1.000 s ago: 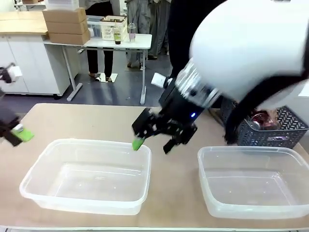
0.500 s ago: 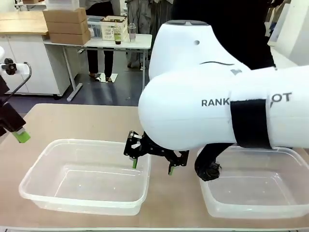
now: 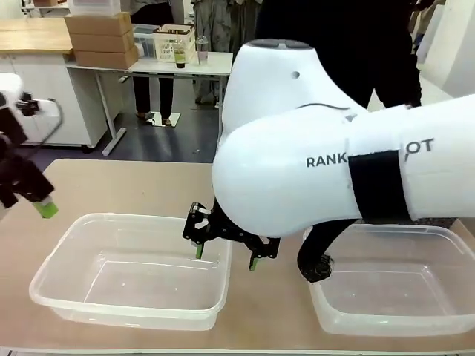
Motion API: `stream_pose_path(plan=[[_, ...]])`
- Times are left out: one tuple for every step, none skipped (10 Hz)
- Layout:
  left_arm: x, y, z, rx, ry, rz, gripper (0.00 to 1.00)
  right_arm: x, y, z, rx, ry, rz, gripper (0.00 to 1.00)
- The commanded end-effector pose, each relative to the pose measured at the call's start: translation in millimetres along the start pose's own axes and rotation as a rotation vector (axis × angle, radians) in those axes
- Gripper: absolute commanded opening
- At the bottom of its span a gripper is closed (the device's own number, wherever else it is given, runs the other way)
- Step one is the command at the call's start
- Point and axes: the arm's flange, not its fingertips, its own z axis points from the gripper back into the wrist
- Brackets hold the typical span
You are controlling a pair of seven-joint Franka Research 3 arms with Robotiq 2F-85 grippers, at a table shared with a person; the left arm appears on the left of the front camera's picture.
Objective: Sort the waste into each basket.
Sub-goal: Pick up the Organizing box on the left side of the table and lift it.
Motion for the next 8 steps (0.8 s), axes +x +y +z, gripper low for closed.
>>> stream_pose_path(plan=[[-21.6, -8.9, -73.7, 0.062, 0.073, 0.088, 1.0, 10.6, 17.5, -29.4, 0.053, -0.013, -0.09, 1.0], [-24.6, -9.3, -91.6, 0.089, 0.119, 0.097, 1.0, 12.8, 21.4, -40.5, 0.055, 0.01, -0.106, 1.0], [-27.6, -7.7, -109.7, 0.108, 0.179, 0.12, 1.0, 14.2, 26.5, -52.9, 0.022, 0.028, -0.102, 1.0], [-29.7, -5.5, -130.7, 0.137, 0.205, 0.172, 1.0, 14.6, 29.8, -62.7, -0.012, 0.038, -0.102, 1.0], [-34.7, -3.2, -154.7, 0.143, 0.236, 0.213, 1.0, 14.4, 27.3, -67.0, -0.041, 0.053, -0.094, 1.0], [-37.4, 1.1, -170.3, 0.138, 0.228, 0.254, 1.0, 13.5, 21.1, -63.5, -0.064, 0.049, -0.095, 1.0], [-37.5, 3.3, -185.5, 0.067, 0.215, 0.285, 1.0, 12.0, 17.0, -58.9, -0.091, 0.015, -0.075, 1.0], [38.1, -1.5, -100.4, 0.135, 0.26, 0.197, 1.0, 13.1, 10.6, -72.1, -0.026, 0.075, -0.074, 1.0]])
